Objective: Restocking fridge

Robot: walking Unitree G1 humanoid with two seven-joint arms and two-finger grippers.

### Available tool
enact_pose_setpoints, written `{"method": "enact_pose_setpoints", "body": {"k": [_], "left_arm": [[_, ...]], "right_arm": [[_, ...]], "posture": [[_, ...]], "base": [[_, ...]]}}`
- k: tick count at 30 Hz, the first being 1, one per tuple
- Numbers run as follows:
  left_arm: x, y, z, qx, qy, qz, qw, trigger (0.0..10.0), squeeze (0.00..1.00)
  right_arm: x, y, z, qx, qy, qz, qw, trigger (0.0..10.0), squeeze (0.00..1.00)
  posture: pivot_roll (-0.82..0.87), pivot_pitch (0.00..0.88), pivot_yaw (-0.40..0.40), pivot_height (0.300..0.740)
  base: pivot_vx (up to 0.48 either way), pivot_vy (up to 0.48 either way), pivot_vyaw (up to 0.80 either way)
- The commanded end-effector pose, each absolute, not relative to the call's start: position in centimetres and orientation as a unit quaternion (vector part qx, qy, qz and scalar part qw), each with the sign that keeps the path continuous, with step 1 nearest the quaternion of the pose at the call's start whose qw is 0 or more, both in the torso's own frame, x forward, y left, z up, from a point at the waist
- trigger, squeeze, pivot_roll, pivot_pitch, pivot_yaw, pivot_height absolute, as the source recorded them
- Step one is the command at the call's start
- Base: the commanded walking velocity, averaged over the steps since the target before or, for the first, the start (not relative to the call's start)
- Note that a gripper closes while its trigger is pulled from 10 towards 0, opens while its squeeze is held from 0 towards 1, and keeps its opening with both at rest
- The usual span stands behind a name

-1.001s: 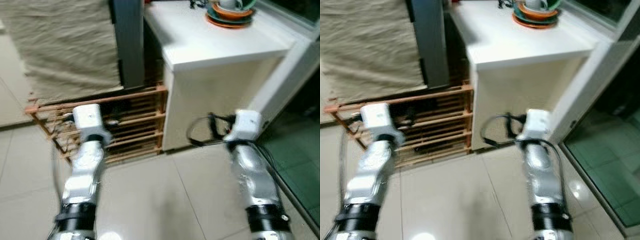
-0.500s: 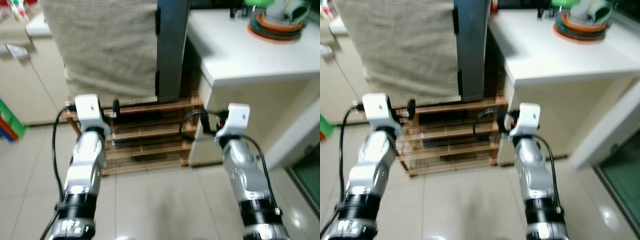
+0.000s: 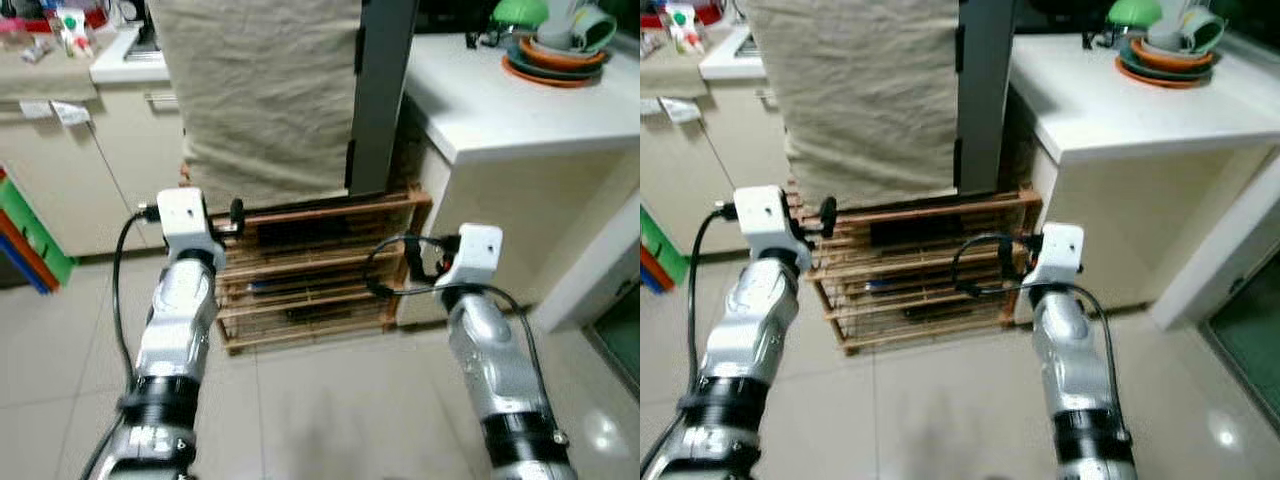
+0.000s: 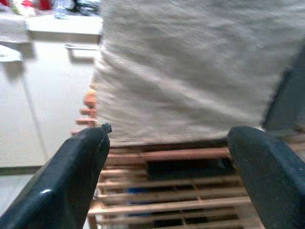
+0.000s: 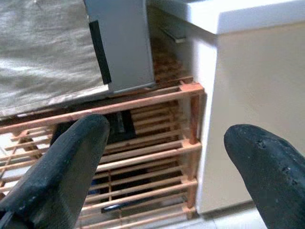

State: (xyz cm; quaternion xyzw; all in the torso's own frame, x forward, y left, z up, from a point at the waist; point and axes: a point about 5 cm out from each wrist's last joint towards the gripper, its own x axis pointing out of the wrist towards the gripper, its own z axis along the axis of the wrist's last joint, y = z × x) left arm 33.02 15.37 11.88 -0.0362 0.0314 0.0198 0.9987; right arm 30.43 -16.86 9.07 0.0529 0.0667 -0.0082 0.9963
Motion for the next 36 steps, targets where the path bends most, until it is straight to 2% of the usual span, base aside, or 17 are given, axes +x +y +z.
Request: {"method": "enact_pose_setpoints", "body": {"k": [1, 8, 14, 19, 36], "left_arm": [[33.3, 16.0, 12.1, -0.015, 0.030, 0.029, 0.999, 10.0, 0.00], [33.3, 16.2, 12.3, 0.005, 0.023, 0.031, 0.999, 10.0, 0.00], [33.2, 16.2, 12.2, 0.003, 0.023, 0.017, 1.000, 10.0, 0.00], [32.7, 17.2, 11.8, 0.012, 0.029, 0.027, 0.999, 10.0, 0.00], [33.3, 17.0, 12.3, 0.009, 0.023, 0.023, 0.999, 10.0, 0.00]], "right_arm": [[30.6, -16.3, 9.5, 0.056, 0.057, 0.000, 0.997, 10.0, 0.07], [30.3, -15.7, 9.1, 0.043, 0.059, 0.015, 0.997, 10.0, 0.05], [29.8, -15.9, 9.6, 0.048, 0.030, 0.012, 0.998, 10.0, 0.05], [28.7, -16.5, 9.2, 0.044, 0.023, 0.002, 0.999, 10.0, 0.05], [29.6, -16.7, 9.7, 0.047, 0.015, -0.005, 0.999, 10.0, 0.06]], "posture": [[-0.13, 0.000, 0.020, 0.740], [-0.13, 0.000, 0.027, 0.740], [-0.13, 0.000, 0.025, 0.740], [-0.12, 0.000, 0.020, 0.740], [-0.11, 0.000, 0.020, 0.740]], "base": [[0.000, 0.000, 0.70], [0.000, 0.000, 0.00], [0.369, 0.142, 0.00], [0.388, 0.281, 0.00], [0.391, 0.278, 0.00]]}}
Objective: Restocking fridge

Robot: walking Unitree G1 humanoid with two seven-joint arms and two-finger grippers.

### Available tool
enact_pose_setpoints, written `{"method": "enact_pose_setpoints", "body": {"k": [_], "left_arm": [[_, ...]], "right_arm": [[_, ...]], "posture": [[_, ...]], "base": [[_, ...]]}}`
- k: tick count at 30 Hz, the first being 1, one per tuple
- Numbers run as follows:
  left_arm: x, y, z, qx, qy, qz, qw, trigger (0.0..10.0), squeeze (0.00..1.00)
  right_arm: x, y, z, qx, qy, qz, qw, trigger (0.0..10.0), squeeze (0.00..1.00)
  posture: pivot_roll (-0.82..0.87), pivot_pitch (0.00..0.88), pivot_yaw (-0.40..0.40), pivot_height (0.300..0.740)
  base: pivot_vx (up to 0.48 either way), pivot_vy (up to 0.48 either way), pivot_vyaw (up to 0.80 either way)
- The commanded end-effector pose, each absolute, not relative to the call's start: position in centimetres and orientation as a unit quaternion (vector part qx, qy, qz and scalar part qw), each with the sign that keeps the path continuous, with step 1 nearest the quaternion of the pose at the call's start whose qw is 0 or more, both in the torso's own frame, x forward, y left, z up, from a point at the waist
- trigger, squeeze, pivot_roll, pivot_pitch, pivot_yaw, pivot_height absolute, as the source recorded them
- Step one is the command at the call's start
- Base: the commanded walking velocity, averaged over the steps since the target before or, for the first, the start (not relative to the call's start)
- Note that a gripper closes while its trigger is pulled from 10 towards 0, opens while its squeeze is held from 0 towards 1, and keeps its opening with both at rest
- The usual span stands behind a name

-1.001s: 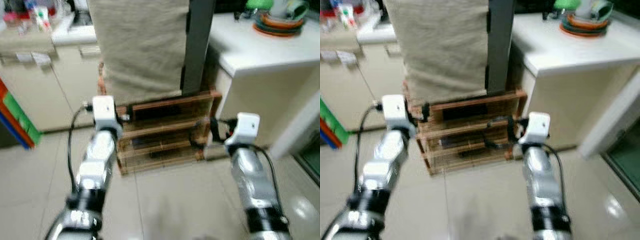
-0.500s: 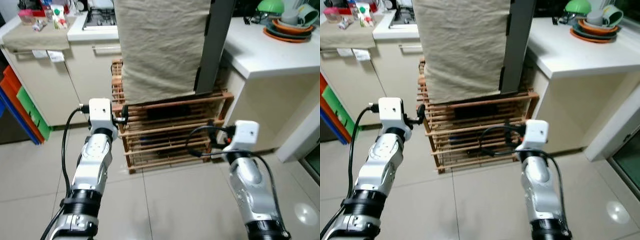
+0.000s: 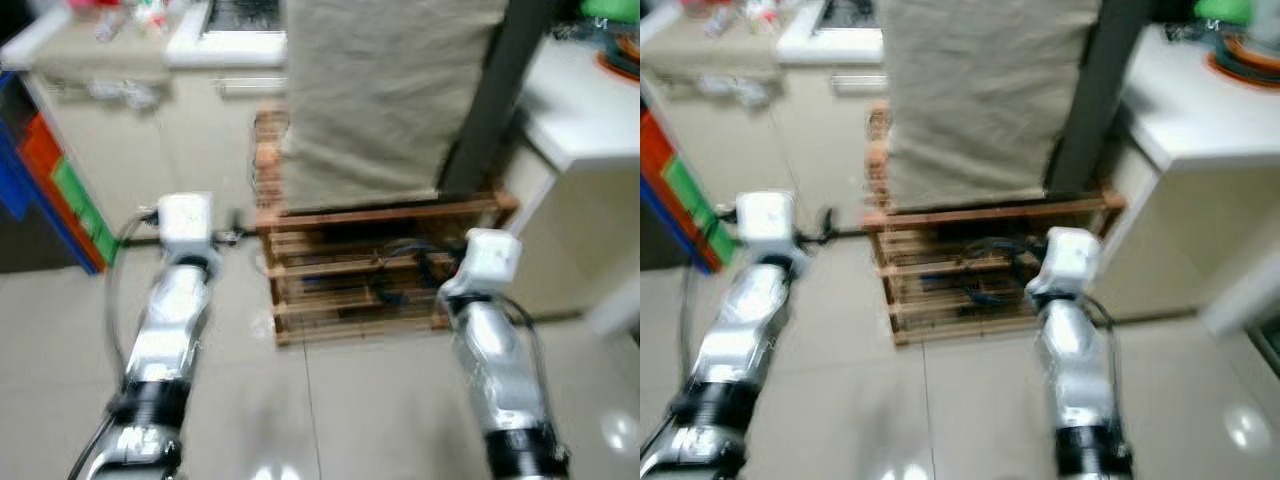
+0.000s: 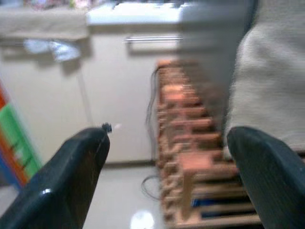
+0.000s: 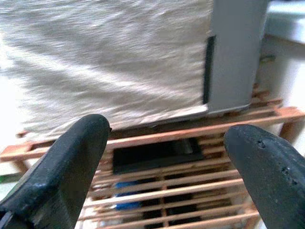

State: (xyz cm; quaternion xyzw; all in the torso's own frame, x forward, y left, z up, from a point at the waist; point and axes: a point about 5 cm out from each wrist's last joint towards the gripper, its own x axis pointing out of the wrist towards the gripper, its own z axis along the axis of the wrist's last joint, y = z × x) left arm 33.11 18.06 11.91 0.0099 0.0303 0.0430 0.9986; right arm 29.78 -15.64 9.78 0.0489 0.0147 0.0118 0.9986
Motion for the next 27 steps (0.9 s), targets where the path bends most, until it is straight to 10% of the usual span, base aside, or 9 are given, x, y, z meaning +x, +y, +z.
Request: {"method": "enact_pose_setpoints", "body": {"k": [1, 18, 27], "left_arm": [[33.3, 16.9, 12.4, 0.010, 0.022, 0.019, 1.000, 10.0, 0.00], [32.7, 16.4, 12.7, 0.025, 0.009, -0.053, 0.998, 10.0, 0.00], [27.0, 18.7, 11.5, 0.032, 0.027, -0.119, 0.992, 10.0, 0.00]], "right_arm": [[29.6, -16.7, 9.8, 0.047, 0.014, -0.005, 0.999, 10.0, 0.06], [30.0, -17.6, 10.3, 0.063, -0.014, -0.044, 0.997, 10.0, 0.06], [27.0, -19.9, 9.4, 0.034, -0.002, -0.068, 0.997, 10.0, 0.07]], "posture": [[-0.11, 0.000, 0.020, 0.740], [-0.08, 0.000, 0.039, 0.740], [-0.07, 0.000, 0.010, 0.740]], "base": [[0.398, 0.270, 0.00], [0.197, 0.156, -0.12], [0.000, 0.480, -0.80]]}}
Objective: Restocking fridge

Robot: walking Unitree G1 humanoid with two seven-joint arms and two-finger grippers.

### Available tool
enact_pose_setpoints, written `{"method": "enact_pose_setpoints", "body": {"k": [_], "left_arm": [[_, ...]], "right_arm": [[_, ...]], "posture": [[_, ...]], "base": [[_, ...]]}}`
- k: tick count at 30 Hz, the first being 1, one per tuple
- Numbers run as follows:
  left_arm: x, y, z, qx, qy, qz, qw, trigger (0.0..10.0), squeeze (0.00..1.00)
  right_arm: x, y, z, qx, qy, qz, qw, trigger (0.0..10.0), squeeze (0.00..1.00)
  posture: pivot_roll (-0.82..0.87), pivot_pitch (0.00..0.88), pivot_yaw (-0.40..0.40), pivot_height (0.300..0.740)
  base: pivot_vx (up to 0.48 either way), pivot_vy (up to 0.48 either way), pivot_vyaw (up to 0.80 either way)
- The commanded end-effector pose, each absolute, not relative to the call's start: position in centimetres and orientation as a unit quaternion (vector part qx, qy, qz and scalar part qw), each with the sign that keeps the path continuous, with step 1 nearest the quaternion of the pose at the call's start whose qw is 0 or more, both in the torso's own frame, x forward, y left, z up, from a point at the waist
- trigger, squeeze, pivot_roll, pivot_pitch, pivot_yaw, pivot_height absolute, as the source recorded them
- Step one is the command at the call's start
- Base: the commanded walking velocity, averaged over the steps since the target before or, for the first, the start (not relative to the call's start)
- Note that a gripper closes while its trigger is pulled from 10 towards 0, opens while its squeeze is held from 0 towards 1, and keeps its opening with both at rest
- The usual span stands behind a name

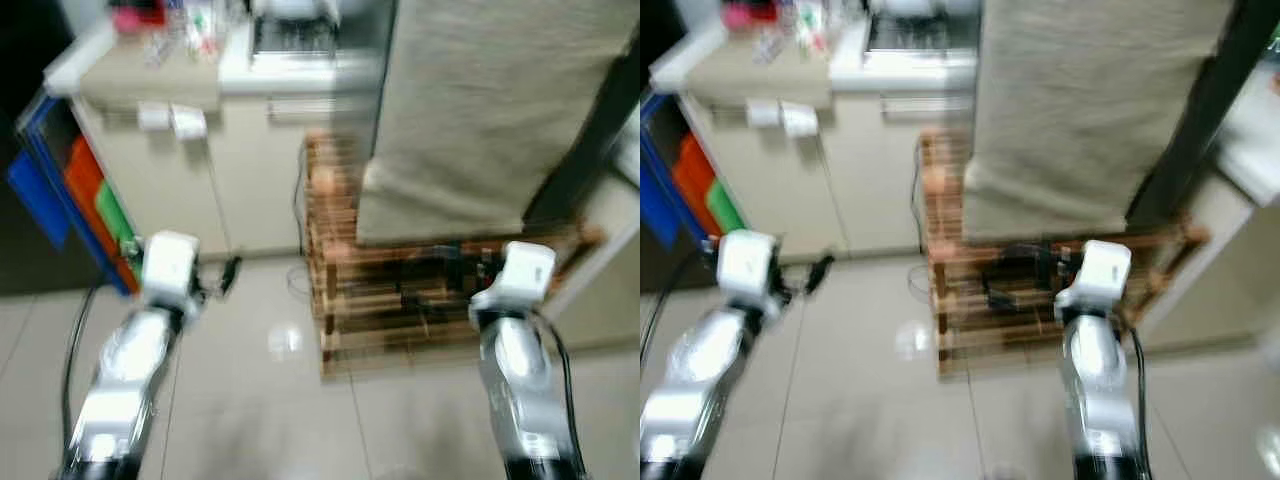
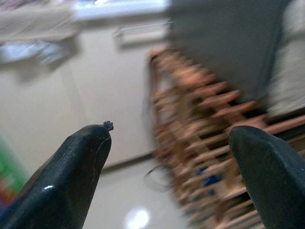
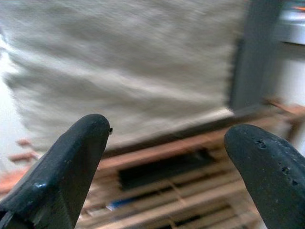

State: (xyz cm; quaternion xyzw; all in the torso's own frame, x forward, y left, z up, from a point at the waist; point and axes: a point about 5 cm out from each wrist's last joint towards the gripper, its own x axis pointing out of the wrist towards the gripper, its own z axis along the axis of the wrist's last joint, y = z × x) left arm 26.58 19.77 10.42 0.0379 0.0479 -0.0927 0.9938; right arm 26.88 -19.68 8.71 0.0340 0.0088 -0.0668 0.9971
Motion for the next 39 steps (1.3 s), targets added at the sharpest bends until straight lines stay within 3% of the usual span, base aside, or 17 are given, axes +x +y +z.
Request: {"method": "enact_pose_setpoints", "body": {"k": [1, 6, 11, 16, 31, 39], "left_arm": [[27.2, 18.5, 11.2, 0.030, 0.029, -0.112, 0.993, 10.0, 0.00], [30.0, 16.7, 11.9, 0.027, 0.025, -0.091, 0.995, 10.0, 0.00], [29.8, 16.8, 12.9, 0.013, 0.000, -0.085, 0.996, 10.0, 0.00], [30.0, 17.6, 12.3, -0.061, 0.019, -0.049, 0.997, 10.0, 0.00], [30.4, 16.4, 12.8, -0.006, 0.010, -0.109, 0.994, 10.0, 0.00], [31.1, 16.3, 12.6, 0.024, 0.026, -0.108, 0.993, 10.0, 0.00]], "right_arm": [[26.9, -20.1, 9.1, 0.032, 0.005, -0.067, 0.997, 10.0, 0.08], [28.0, -19.3, 9.2, 0.019, 0.013, -0.050, 0.998, 10.0, 0.07], [28.2, -19.1, 9.7, 0.024, 0.003, -0.051, 0.998, 10.0, 0.07], [28.3, -18.4, 9.7, 0.029, 0.001, -0.042, 0.999, 10.0, 0.07], [28.8, -17.3, 9.5, 0.038, 0.007, -0.026, 0.999, 10.0, 0.07], [28.5, -18.1, 9.7, 0.041, -0.006, -0.058, 0.997, 10.0, 0.07]], "posture": [[-0.07, 0.000, 0.010, 0.740], [-0.07, 0.000, -0.002, 0.740], [-0.08, 0.000, 0.006, 0.740], [-0.09, 0.000, 0.011, 0.740], [-0.08, 0.000, 0.019, 0.740], [-0.08, 0.000, 0.023, 0.740]], "base": [[0.000, 0.480, -0.79], [0.000, 0.288, -0.58], [0.000, 0.000, 0.00], [0.374, 0.246, 0.00], [0.018, 0.469, 0.00], [0.000, 0.120, -0.73]]}}
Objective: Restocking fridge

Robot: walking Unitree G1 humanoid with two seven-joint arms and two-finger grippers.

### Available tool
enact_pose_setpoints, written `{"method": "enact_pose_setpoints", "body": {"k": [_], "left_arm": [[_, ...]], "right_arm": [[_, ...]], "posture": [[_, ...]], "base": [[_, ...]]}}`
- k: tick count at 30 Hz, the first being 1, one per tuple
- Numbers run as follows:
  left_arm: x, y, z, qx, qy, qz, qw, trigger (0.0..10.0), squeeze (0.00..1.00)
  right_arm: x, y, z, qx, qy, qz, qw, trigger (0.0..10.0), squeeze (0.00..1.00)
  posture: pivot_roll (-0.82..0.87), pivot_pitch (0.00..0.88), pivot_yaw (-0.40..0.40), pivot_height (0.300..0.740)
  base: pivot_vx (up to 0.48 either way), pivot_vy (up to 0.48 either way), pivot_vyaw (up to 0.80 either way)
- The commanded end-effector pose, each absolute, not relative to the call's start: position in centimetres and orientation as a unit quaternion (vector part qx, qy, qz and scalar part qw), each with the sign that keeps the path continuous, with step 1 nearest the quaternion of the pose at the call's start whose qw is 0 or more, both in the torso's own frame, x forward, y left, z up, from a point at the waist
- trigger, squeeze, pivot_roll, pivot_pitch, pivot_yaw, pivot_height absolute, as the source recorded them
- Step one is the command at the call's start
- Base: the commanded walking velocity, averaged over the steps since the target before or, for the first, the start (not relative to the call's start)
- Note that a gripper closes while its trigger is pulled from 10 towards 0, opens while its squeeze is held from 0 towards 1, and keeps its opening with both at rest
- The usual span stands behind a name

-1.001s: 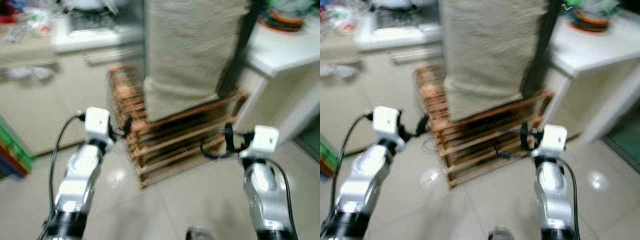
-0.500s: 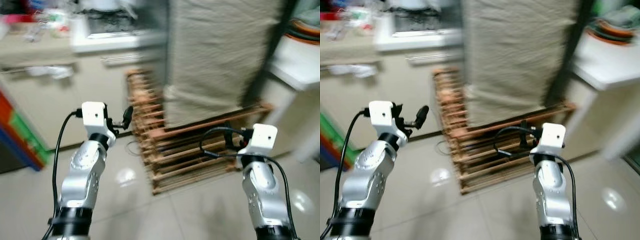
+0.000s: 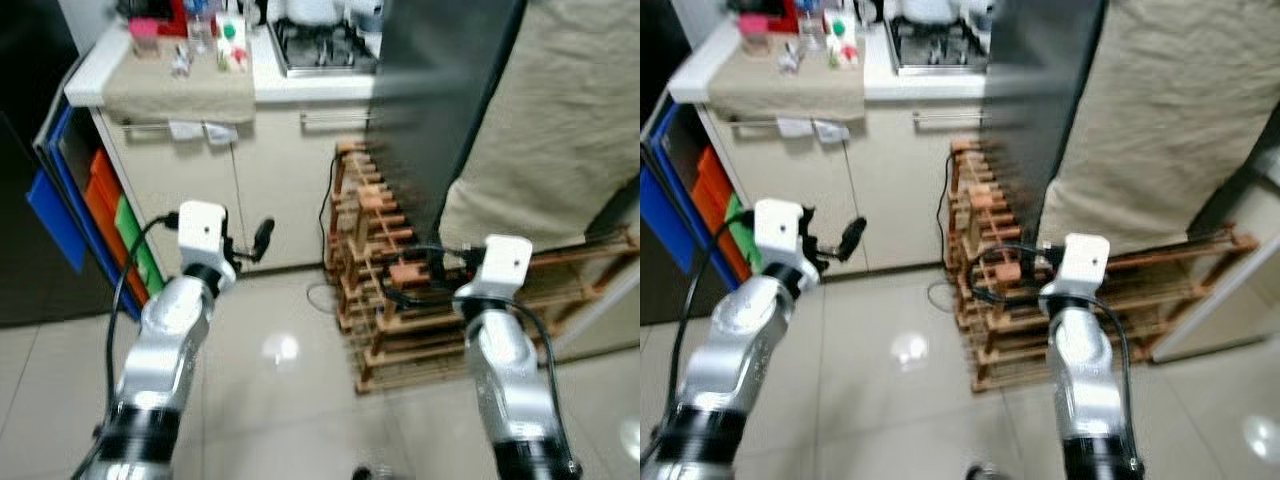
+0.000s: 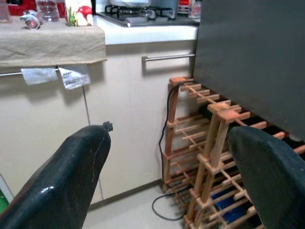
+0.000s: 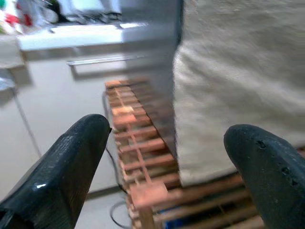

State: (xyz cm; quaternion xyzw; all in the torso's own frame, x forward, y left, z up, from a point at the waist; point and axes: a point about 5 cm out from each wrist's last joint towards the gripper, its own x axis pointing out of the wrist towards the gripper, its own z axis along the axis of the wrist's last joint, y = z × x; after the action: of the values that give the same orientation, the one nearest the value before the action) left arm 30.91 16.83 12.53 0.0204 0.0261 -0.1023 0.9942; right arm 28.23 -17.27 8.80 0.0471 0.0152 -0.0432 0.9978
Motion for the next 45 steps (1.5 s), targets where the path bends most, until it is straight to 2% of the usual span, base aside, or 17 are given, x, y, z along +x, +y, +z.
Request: {"method": "enact_pose_setpoints", "body": {"k": [1, 9, 12, 16, 30, 34, 40, 45], "left_arm": [[31.2, 16.5, 12.5, 0.027, 0.029, -0.105, 0.994, 10.0, 0.00], [31.4, 16.6, 12.3, 0.016, 0.021, -0.095, 0.995, 10.0, 0.00], [30.8, 17.1, 12.9, -0.014, -0.006, -0.088, 0.996, 10.0, 0.00], [29.8, 17.2, 12.2, -0.015, 0.007, -0.097, 0.995, 10.0, 0.00], [31.4, 16.0, 13.9, -0.017, -0.032, -0.105, 0.994, 10.0, 0.00], [31.6, 16.1, 14.0, 0.000, -0.035, -0.104, 0.994, 10.0, 0.00], [31.8, 15.4, 14.2, -0.001, -0.040, -0.113, 0.993, 10.0, 0.00], [31.9, 15.1, 14.3, -0.009, -0.047, -0.114, 0.992, 10.0, 0.00]], "right_arm": [[28.4, -18.3, 9.8, 0.040, -0.009, -0.065, 0.997, 10.0, 0.07], [28.1, -19.1, 10.5, 0.010, -0.033, -0.095, 0.995, 10.0, 0.08], [28.0, -19.1, 11.5, -0.008, -0.057, -0.089, 0.994, 10.0, 0.09], [27.3, -19.2, 11.4, -0.003, -0.048, -0.082, 0.995, 10.0, 0.09], [27.9, -19.0, 11.1, -0.002, -0.036, -0.067, 0.997, 10.0, 0.11], [28.1, -18.8, 11.2, -0.004, -0.038, -0.063, 0.997, 10.0, 0.11], [28.6, -18.3, 11.4, -0.007, -0.042, -0.046, 0.998, 10.0, 0.10], [28.6, -18.2, 11.5, -0.008, -0.047, -0.045, 0.998, 10.0, 0.09]], "posture": [[-0.08, 0.000, 0.023, 0.740], [-0.09, 0.000, 0.020, 0.740], [-0.10, 0.000, 0.020, 0.740], [-0.10, 0.000, 0.015, 0.740], [-0.11, 0.000, 0.004, 0.740], [-0.11, 0.000, 0.004, 0.740], [-0.11, 0.000, -0.004, 0.740], [-0.11, 0.000, -0.001, 0.740]], "base": [[0.000, 0.000, -0.80], [0.000, 0.000, -0.80], [0.000, 0.000, -0.80], [0.000, 0.000, -0.80], [0.000, 0.000, -0.76], [0.000, 0.459, -0.71], [0.296, 0.375, 0.00], [0.437, 0.000, 0.00]]}}
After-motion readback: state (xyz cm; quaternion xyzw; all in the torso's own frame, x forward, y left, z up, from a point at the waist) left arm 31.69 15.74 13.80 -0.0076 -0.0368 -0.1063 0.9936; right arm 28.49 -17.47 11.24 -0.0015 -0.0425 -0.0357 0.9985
